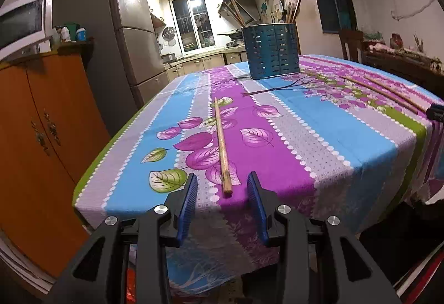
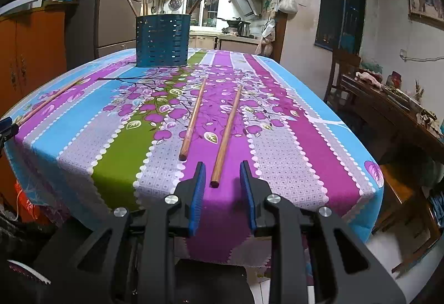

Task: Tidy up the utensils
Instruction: 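Close the left tool on a chopstick while the right tool grasps another chopstick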

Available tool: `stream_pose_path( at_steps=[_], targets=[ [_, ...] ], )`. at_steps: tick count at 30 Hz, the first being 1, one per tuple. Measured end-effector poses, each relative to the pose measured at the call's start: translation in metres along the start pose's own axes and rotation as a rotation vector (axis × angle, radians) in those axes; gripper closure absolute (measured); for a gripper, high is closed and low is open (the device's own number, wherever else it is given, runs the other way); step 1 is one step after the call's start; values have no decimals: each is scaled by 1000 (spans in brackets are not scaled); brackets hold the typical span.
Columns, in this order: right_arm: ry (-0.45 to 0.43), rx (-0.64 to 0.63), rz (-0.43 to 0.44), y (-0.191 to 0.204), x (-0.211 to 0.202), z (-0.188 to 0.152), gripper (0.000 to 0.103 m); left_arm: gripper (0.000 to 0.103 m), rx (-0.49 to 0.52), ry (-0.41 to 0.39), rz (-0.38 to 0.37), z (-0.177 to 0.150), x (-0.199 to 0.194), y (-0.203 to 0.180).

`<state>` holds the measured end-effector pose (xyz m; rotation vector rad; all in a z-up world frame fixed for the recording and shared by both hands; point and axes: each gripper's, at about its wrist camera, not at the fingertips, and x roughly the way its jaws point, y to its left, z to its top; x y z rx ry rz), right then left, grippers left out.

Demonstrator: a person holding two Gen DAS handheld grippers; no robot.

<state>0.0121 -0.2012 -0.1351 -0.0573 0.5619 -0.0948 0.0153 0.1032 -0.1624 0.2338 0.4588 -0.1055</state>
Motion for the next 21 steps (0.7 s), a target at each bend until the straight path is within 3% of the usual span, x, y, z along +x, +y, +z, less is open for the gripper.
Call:
stream_pose_path(
  at_steps=[2,5,9,14,21],
  targets=[
    [-3,-3,-5,2,1,1,83,77,-11,-3,-33,-1,1,0],
    [-10,-8,-17,4,0,-1,83,86,2,-15,-46,-3,-1,-5],
    [-14,2,-16,3,1,-1,85,87,-16,-15,-56,-2,0,-4],
    [-9,4,10,5,1,-2,96,93,-45,-4,-78,-1,2,-3],
    [-7,50,26,1,-1,-1,97,94,-58,22,-68,3,3,-4]
  ],
)
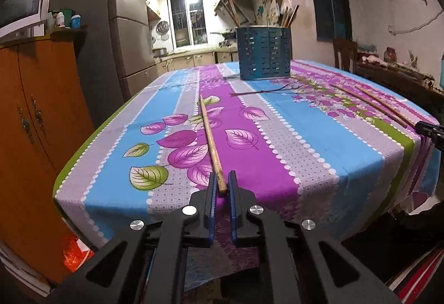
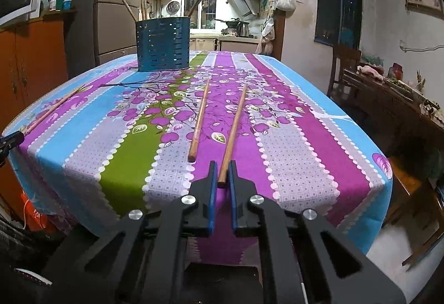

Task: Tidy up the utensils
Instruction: 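Close the left tool on a chopstick while the right tool grasps another chopstick, then carry both chopsticks up and lower them into the blue holder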

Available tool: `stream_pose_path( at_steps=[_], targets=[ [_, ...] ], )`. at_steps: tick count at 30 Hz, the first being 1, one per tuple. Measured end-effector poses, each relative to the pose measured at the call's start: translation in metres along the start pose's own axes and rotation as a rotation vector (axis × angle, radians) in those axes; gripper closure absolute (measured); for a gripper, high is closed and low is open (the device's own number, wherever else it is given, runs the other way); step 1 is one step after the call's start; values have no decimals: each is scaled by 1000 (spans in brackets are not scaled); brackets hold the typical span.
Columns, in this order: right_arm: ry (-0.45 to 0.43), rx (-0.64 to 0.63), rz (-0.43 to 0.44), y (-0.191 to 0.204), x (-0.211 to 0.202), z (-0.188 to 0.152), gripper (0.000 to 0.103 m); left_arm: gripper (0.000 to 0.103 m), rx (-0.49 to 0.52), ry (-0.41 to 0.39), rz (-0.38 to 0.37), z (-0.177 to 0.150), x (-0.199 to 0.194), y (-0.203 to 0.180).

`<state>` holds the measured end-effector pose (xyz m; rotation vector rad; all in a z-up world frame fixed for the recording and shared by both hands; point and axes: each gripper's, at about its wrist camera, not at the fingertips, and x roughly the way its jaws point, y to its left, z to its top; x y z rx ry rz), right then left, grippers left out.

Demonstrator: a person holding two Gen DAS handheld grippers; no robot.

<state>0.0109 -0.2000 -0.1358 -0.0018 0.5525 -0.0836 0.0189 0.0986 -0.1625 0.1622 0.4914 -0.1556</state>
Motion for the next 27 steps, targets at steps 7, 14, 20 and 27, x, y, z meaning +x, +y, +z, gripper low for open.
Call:
stream_pose_path(
  at_steps=[7,14,20,27],
  targets=[
    [-43,53,-5,-14,-13,14,98,95,-30,106,92,34,8,-1],
    [-119,39,-15,-18,-27,37,98,95,-8,121,175,60,9,-5],
    [-160,35,-21,-26,-36,48,98,95,42,129,223,67,11,-9],
    [-175,31,-27,-30,-40,51,98,95,61,134,249,71,11,-7]
  ],
)
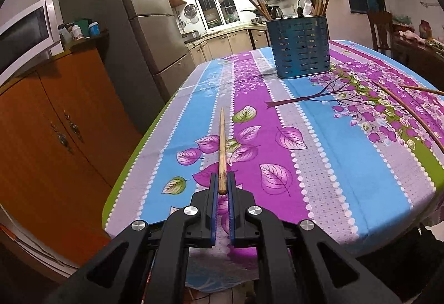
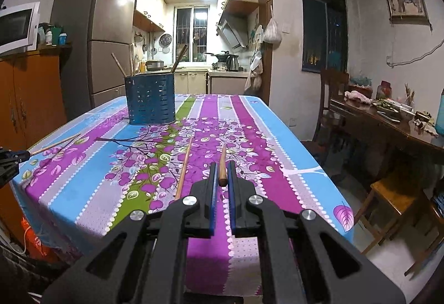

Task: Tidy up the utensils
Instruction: 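Carry both chopsticks up and lower them into the blue holder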

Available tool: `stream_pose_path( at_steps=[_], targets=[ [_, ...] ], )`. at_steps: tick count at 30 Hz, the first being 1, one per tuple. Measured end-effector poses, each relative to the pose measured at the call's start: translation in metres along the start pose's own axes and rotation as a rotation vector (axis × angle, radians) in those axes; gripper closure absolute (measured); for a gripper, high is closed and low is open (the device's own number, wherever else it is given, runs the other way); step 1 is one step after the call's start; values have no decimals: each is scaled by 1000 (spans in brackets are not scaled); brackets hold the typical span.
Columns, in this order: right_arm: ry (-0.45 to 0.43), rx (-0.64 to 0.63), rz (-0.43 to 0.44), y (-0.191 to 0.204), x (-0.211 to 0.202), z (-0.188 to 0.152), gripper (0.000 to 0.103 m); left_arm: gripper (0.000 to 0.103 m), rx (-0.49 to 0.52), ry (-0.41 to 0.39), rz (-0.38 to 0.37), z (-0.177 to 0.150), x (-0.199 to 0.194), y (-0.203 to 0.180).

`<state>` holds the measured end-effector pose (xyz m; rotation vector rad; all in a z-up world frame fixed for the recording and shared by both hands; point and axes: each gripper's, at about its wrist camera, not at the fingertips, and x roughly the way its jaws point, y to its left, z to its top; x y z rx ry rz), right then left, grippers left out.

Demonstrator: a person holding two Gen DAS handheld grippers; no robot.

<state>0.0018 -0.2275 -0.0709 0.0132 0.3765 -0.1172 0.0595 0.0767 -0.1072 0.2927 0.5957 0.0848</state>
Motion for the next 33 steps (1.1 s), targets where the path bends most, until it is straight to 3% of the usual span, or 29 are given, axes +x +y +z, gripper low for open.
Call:
stream_pose_path(
  at_steps=[27,29,33],
  targets=[
    [-19,-25,18,2,1,11,98,95,37,-5,36,1,0,-4],
    [-38,-30,42,2,2,21,98,95,35,-10,29,5,-1,-4],
    [-95,-28,115,1,4,57,98,95,-31,-38,-71,31,-8,9]
  ],
)
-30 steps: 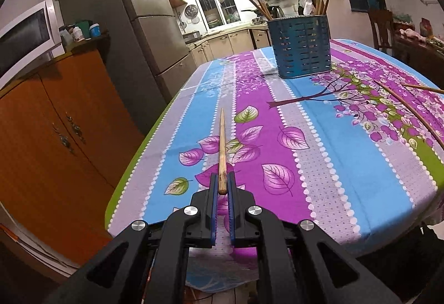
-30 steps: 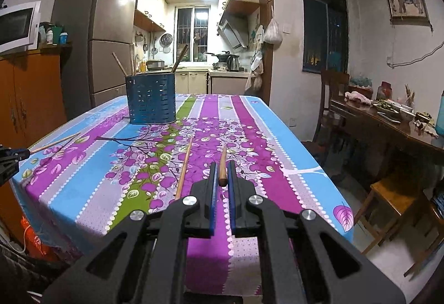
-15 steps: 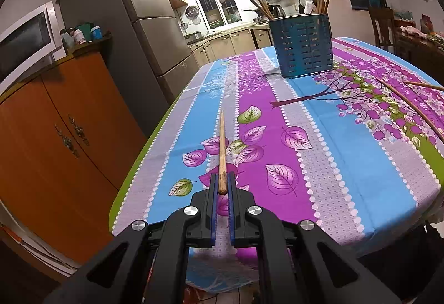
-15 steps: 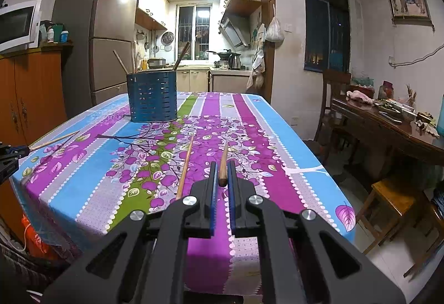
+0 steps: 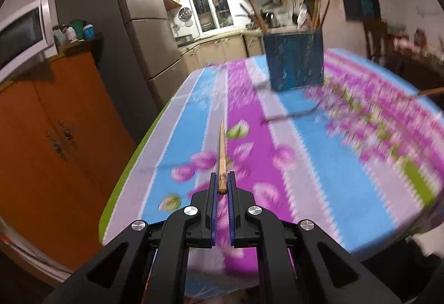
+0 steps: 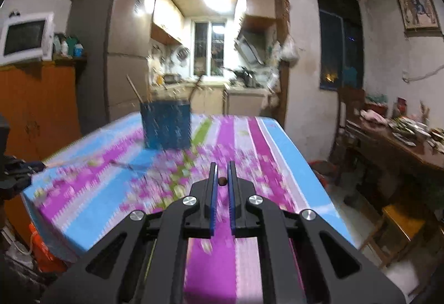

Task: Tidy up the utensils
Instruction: 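Carry both chopsticks up and lower them into the blue holder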

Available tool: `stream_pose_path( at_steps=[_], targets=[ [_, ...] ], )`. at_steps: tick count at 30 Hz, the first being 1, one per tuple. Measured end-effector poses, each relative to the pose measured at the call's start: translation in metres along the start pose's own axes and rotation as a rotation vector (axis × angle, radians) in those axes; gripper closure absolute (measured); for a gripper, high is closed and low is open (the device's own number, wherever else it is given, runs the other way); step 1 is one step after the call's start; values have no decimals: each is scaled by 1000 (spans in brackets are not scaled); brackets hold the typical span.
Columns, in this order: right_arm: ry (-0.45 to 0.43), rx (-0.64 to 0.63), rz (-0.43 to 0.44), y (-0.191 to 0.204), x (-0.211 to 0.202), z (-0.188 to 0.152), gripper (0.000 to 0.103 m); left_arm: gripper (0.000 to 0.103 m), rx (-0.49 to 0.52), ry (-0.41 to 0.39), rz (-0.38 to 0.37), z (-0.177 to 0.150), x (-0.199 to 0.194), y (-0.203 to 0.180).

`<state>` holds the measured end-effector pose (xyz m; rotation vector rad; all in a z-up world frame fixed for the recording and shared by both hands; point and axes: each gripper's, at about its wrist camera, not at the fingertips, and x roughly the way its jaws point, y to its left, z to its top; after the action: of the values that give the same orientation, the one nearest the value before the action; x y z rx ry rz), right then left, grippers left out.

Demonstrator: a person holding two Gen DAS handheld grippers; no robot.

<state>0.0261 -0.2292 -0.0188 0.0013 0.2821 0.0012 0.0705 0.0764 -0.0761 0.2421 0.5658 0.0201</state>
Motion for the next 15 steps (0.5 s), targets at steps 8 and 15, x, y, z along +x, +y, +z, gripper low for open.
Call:
stream_pose_path(
  at_steps=[8,15],
  targets=[
    [-93,26,113,-10,18,71,98,95,-50,-133,-132,69,-22,17],
    [-73,24,164,-9,38,98,98,95,-88,-160,-296,111,-20,28]
  ],
)
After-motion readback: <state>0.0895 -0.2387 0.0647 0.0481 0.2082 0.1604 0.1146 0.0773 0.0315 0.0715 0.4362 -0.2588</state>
